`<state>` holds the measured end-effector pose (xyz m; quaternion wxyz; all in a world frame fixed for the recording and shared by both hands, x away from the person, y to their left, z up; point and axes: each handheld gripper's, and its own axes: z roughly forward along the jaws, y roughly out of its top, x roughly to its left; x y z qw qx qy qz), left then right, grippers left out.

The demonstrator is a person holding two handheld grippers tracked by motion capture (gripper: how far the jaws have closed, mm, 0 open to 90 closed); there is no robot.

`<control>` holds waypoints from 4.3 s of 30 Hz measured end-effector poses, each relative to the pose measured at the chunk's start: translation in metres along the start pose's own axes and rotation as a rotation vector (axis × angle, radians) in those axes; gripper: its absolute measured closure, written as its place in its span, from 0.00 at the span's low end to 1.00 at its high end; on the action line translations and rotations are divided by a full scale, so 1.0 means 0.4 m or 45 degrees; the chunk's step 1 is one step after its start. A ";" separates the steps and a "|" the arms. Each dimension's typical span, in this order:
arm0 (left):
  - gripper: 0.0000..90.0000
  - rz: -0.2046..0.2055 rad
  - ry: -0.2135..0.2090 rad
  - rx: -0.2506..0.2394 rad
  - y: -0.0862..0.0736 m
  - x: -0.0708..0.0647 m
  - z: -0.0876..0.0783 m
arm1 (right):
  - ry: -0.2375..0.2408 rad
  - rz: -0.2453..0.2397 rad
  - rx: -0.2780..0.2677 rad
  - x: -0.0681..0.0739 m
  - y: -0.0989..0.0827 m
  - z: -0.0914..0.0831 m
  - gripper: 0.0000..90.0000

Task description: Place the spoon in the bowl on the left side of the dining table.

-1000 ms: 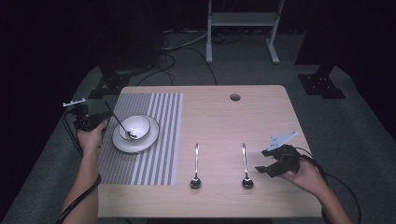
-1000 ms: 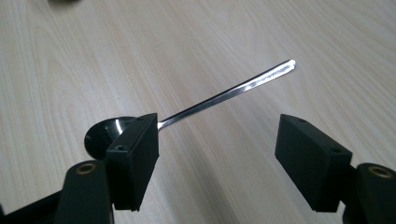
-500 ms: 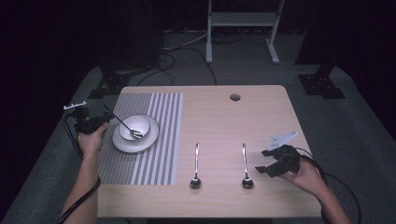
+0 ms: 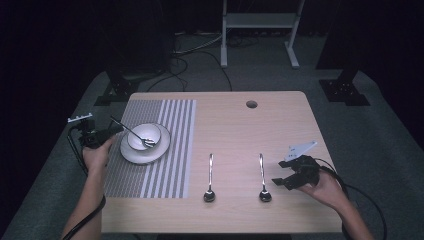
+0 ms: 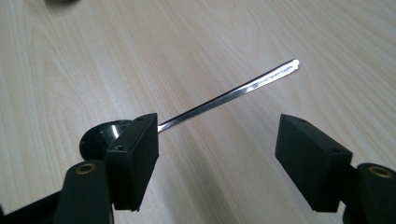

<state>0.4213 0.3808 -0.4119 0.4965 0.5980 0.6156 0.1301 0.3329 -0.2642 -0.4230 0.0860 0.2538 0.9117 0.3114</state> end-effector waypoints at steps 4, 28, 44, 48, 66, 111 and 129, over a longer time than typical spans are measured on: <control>0.79 0.012 -0.013 0.004 -0.010 -0.003 -0.007 | -0.003 0.007 0.000 -0.001 -0.006 0.005 0.32; 0.52 0.181 -0.077 0.038 -0.079 -0.047 -0.063 | 0.001 0.094 -0.047 -0.016 -0.029 -0.009 0.27; 0.34 0.326 -0.105 0.070 -0.103 -0.127 -0.078 | -0.016 0.114 -0.046 -0.023 -0.040 -0.023 0.26; 0.29 0.334 -0.145 0.058 -0.104 -0.148 -0.077 | -0.018 0.117 -0.050 -0.025 -0.042 -0.024 0.26; 0.19 0.449 -0.200 0.123 -0.122 -0.241 -0.051 | -0.033 0.138 -0.075 -0.025 -0.057 -0.033 0.26; 0.13 0.613 -0.369 0.262 -0.261 -0.418 0.075 | -0.033 0.174 -0.120 -0.021 -0.080 -0.021 0.26; 0.13 0.674 -0.422 0.331 -0.307 -0.454 0.085 | -0.019 0.194 -0.123 -0.019 -0.096 -0.009 0.26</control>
